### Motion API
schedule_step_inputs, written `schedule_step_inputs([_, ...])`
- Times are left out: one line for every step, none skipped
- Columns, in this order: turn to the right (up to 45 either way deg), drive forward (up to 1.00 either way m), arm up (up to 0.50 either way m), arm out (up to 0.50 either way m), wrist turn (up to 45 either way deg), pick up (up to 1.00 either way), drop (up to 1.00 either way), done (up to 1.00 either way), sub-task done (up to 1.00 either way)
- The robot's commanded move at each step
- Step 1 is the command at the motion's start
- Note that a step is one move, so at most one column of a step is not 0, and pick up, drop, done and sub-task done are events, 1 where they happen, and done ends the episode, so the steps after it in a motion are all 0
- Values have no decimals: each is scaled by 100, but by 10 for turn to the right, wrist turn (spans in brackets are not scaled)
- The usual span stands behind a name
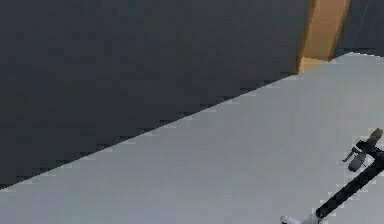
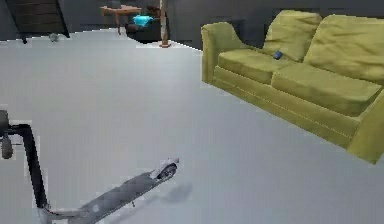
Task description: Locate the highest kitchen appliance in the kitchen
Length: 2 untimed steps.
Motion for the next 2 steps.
schedule_step_inputs([0, 30, 0, 0, 0, 0, 0, 0, 0])
schedule_step_inputs([0, 100, 0, 0, 0, 0, 0, 0, 0])
